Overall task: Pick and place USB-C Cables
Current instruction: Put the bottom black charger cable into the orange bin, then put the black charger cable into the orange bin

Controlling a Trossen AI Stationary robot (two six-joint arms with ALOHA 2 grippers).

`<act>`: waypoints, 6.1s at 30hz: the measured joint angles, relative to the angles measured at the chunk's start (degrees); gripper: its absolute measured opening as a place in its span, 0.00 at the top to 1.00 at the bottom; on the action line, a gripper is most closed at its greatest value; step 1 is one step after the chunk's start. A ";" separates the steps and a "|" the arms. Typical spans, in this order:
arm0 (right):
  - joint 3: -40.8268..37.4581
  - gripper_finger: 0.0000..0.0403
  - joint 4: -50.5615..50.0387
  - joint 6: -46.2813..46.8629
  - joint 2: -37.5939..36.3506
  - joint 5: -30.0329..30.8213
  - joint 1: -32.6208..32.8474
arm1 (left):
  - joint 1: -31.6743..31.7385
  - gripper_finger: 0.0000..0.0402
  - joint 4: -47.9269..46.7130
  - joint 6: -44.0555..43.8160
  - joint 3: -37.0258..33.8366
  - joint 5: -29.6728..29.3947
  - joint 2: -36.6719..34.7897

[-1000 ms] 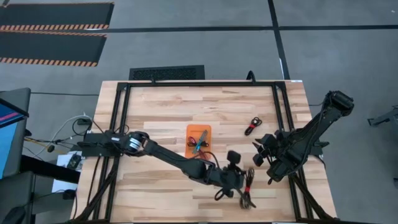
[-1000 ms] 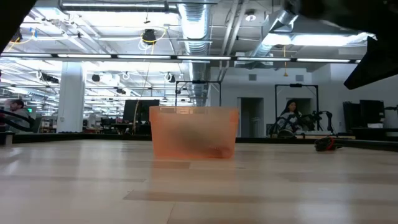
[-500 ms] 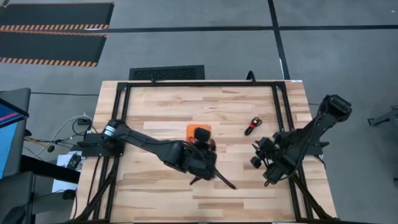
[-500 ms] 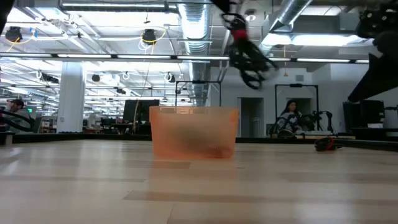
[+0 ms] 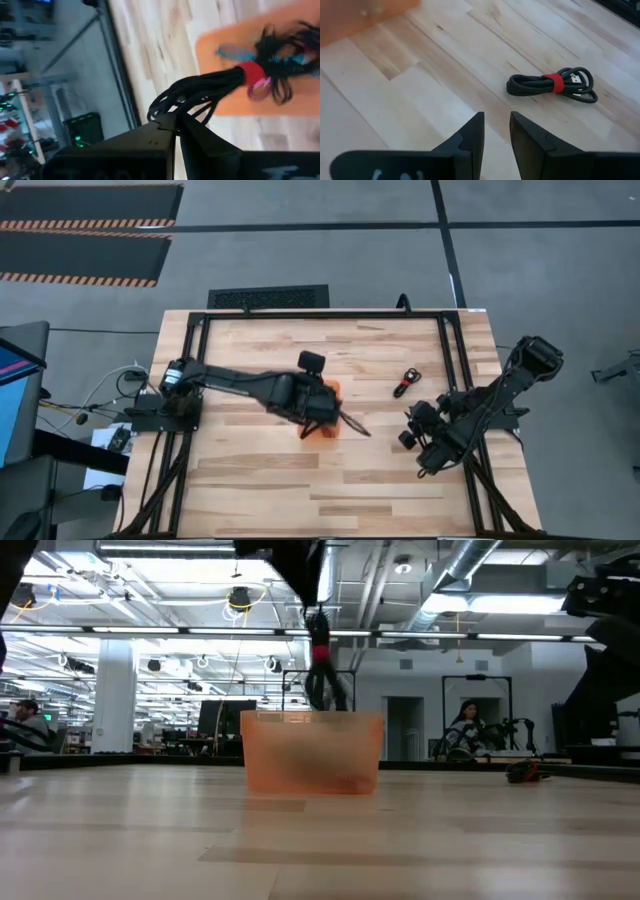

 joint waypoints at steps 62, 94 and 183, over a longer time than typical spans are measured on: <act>0.00 0.38 7.90 -21.78 2.78 -22.62 -42.82 | 3.20 0.76 80.25 -7.78 -73.02 13.43 -46.36; -8.15 0.89 24.81 -18.69 2.84 -11.27 -32.87 | 1.92 0.76 88.34 -12.33 -75.23 14.08 -42.21; 4.94 0.49 41.58 -55.64 2.69 16.71 -13.75 | -9.70 1.00 58.85 -13.41 -57.09 -6.03 -26.93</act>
